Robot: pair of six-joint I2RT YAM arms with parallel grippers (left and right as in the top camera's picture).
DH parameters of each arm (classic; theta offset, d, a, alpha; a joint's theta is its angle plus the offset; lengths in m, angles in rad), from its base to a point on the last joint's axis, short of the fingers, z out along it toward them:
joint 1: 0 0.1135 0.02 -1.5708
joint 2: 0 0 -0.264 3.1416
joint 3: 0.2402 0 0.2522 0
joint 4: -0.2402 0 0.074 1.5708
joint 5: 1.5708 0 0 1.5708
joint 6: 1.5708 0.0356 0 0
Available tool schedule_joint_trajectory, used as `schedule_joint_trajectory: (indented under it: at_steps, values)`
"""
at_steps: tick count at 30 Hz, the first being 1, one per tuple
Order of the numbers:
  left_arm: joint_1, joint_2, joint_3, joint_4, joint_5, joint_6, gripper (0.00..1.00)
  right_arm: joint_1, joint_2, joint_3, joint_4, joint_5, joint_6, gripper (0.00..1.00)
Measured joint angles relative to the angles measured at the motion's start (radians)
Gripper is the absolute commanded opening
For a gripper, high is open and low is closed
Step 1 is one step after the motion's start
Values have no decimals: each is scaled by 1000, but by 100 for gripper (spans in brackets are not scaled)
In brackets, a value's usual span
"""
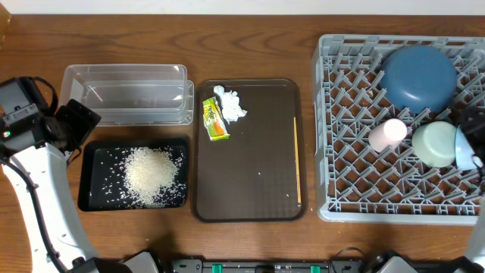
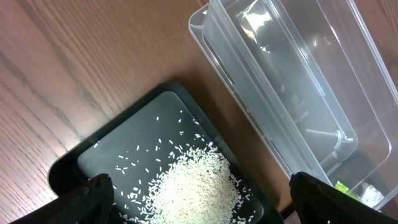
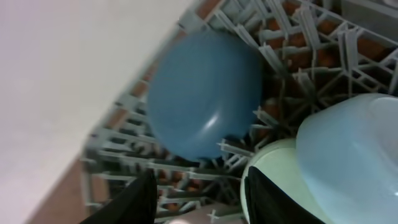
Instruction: Sort waste into correct bins and load items into the dishwasher rack
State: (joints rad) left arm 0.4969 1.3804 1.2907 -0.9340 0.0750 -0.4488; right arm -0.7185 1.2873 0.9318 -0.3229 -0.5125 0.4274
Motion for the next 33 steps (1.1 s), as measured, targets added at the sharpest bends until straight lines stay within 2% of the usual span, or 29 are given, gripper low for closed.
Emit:
schedule_joint_trajectory:
  at_steps: [2, 4, 12, 24, 33]
  values:
    - [0, 0, 0, 0, 0, 0, 93, 50, 15, 0, -2, 77, -11, 54]
    - [0, 0, 0, 0, 0, 0, 93, 86, 38, 0, -4, 153, -18, 56]
    - [0, 0, 0, 0, 0, 0, 93, 137, 150, 0, -10, 439, -30, 57]
    - [0, 0, 0, 0, 0, 0, 93, 156, 143, 0, 9, 545, -74, 58]
    - [0, 0, 0, 0, 0, 0, 93, 313, 77, 0, -11, 750, -122, 69]
